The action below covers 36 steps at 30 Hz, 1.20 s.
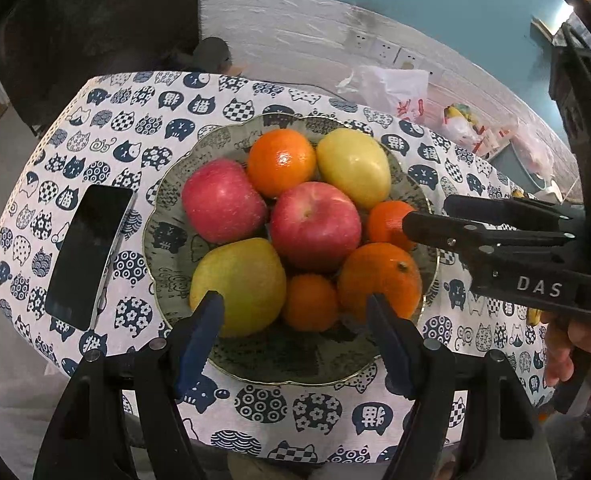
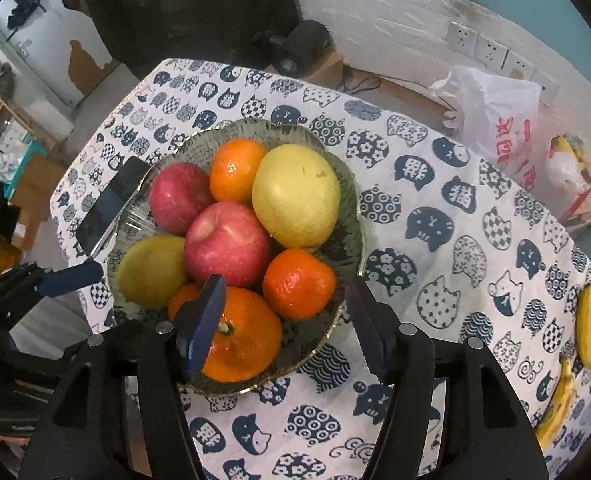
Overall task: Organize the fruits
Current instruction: 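Withdraw both open tools from the bowl toward the bananas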
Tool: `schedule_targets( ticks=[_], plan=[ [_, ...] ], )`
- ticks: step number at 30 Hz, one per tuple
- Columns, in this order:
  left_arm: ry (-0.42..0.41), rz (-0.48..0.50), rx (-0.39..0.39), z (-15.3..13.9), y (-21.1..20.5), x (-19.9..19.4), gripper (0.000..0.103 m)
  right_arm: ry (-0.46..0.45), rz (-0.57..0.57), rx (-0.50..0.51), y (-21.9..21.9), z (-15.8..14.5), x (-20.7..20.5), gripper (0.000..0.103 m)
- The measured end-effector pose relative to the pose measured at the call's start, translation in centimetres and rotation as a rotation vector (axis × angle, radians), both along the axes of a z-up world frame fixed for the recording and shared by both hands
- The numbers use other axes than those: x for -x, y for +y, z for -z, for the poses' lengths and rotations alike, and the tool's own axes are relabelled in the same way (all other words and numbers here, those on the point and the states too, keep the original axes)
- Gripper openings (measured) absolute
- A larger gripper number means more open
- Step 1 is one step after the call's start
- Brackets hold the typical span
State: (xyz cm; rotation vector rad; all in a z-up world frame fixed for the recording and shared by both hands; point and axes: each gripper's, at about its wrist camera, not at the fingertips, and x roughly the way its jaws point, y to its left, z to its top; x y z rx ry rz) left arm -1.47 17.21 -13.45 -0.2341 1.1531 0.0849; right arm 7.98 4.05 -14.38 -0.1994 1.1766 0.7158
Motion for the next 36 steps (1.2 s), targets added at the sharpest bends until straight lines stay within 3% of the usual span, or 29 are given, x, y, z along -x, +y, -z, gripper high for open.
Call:
schedule_targets(
  ticks=[19,36],
  plan=[
    [-0.027,0.127,-0.053,-1.8,-6.5,-1.5,0.075,-0.121,0.087,0.033,-8.0,-3.9,1.1,0.067],
    [-0.011,0.288,-0.109,-1.6,-15.1,-3.4,0.076,-0.160,0.162,0.077,-15.9,-4.5,2.4,0.072]
  ],
)
